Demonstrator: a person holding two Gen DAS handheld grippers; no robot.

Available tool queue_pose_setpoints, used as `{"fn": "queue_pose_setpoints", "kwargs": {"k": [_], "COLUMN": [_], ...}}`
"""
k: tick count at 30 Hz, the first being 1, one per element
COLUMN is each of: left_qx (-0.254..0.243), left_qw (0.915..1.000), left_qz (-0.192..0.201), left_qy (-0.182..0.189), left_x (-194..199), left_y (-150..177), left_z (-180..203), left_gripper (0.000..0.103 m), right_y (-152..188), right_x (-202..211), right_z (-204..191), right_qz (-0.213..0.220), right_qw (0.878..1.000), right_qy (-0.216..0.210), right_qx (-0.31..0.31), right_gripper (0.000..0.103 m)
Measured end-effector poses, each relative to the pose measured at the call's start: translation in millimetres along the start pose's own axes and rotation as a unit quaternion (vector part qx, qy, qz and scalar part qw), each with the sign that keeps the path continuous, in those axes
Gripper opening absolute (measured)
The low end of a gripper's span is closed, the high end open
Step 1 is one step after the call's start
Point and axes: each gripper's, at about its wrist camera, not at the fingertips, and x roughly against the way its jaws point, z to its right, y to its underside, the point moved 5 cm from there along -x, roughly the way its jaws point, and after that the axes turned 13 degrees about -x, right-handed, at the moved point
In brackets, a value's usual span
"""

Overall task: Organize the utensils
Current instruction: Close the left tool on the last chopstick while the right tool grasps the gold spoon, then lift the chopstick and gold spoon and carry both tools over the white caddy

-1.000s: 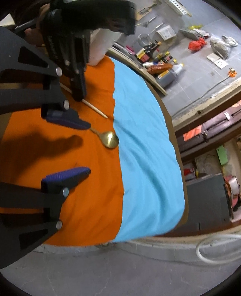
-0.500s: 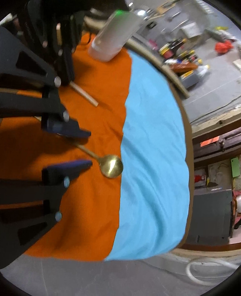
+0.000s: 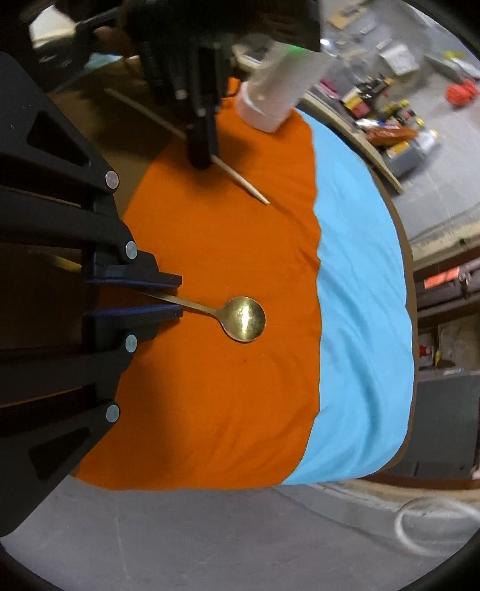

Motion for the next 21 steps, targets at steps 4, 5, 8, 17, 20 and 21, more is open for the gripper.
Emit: {"fn": "queue_pose_setpoints", "kwargs": {"k": [4, 5, 8, 17, 20, 21], "left_qx": [-0.020, -0.022, -0.028, 0.032, 0.034, 0.034], "left_qw": [0.9992, 0.9991, 0.9990, 0.9963, 0.9880, 0.9860], "left_qz": [-0.031, -0.033, -0.028, 0.079, 0.150, 0.163], "left_qy": [-0.011, -0.013, -0.019, 0.013, 0.010, 0.006], "left_x": [-2.1, -2.2, -1.2, 20.5, 47.9, 53.8], "left_y": [-7.6, -8.5, -8.7, 4.2, 8.7, 10.2], "left_z": [3.2, 3.3, 4.8, 1.4, 5.1, 6.0], "left_gripper": [0.005, 0.005, 0.003, 0.002, 0.002, 0.002], "right_y": [-11.9, -13.7, -15.3, -3.3, 8.5, 12.5], "right_x": [-7.3, -8.5, -9.0, -2.4, 7.7, 12.1], "right_z": [-6.2, -7.2, -3.5, -14.3, -16.3, -18.7], "right_qz": [-0.002, -0.002, 0.000, 0.062, 0.095, 0.109], "right_qw": [0.999, 0.999, 0.998, 0.996, 0.993, 0.991], "right_qy": [0.022, 0.024, 0.026, -0.006, -0.027, -0.039], "right_qx": [-0.027, -0.033, -0.063, -0.067, -0.069, -0.069], "right_gripper": [0.008, 0.008, 0.004, 0.002, 0.002, 0.002]}}
